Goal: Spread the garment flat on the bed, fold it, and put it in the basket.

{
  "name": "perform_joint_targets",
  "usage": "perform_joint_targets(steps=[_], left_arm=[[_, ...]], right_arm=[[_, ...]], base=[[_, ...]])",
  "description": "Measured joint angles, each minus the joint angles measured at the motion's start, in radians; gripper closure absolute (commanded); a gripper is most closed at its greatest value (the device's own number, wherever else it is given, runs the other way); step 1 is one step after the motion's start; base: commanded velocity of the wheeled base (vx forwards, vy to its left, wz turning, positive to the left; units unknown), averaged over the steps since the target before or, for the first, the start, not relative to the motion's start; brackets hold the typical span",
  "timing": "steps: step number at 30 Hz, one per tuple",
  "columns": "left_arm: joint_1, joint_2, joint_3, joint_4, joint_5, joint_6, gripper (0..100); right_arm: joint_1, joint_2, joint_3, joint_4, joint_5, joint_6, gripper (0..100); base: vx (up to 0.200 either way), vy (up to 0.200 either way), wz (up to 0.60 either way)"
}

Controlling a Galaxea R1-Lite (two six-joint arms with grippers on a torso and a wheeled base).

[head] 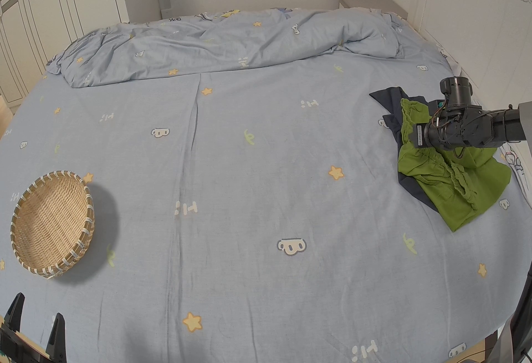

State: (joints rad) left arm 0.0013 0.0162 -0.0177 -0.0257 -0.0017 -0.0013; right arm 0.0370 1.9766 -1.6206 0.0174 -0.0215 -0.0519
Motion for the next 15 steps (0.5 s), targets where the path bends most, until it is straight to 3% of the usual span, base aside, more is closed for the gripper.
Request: perform_joint_targets(steps=[9, 15], left_arm=[[-0.001, 0.0, 0.0, 0.0, 0.0, 0.0, 0], [0.0, 0.0, 0.0, 0.0, 0.0, 0.0, 0]], right_arm=[[0.009, 0.007, -0.004, 0.001, 0.001, 0.004, 100], [0.039, -0.017, -0.016, 0.074, 0.004, 0.048, 100]], base=[[0.0, 0.0, 0.0], [0.0, 0.0, 0.0]])
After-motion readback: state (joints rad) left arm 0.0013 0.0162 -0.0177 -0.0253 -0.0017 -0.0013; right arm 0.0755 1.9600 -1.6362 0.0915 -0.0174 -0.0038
